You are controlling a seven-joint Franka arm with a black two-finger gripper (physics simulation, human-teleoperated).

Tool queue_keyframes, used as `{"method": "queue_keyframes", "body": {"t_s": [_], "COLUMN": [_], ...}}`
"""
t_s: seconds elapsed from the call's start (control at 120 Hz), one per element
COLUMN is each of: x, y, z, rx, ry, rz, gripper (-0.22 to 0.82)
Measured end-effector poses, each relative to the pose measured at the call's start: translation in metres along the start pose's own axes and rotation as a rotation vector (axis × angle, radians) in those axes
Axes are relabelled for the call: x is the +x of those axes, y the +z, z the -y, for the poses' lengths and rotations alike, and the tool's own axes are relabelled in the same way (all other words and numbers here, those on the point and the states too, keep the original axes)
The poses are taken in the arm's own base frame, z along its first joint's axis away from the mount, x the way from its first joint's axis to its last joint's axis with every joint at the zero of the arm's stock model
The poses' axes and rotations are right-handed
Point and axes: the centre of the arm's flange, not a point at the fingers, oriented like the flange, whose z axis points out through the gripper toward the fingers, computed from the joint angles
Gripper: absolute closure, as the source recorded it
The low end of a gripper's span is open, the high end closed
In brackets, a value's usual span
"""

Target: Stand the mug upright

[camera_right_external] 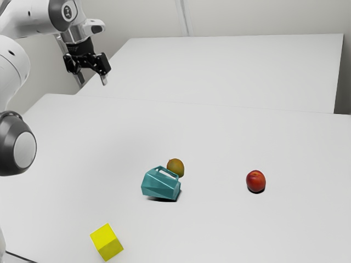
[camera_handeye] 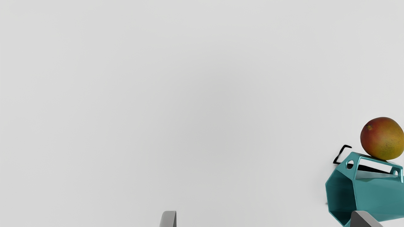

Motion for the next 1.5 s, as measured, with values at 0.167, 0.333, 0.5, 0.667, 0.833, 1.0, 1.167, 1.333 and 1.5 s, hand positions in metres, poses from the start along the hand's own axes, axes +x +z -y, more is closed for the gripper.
{"method": "queue_keyframes", "body": {"t_s": [0.167,0.333,0.5,0.667,0.833,1.0,1.167,1.333,1.5], "x": [-0.004,-0.030,-0.083,-0.118,-0.131,-0.136,-0.136,-0.127,-0.123], "y": [-0.003,0.035,0.083,0.113,0.154,0.192,0.225,0.247,0.265], "z": [0.003,-0.019,-0.015,-0.019,-0.036,-0.045,-0.052,-0.064,-0.077], "rx": [-0.007,-0.080,-0.190,-0.247,-0.282,-0.376,-0.463,-0.514,-0.564], "ry": [-0.001,0.045,0.052,0.066,0.089,0.063,0.032,0.036,0.043], "rz": [0.007,0.090,0.122,0.089,0.057,0.037,0.022,-0.013,-0.040], "gripper": [0.00,0.00,0.00,0.00,0.00,0.00,0.00,0.00,0.00]}}
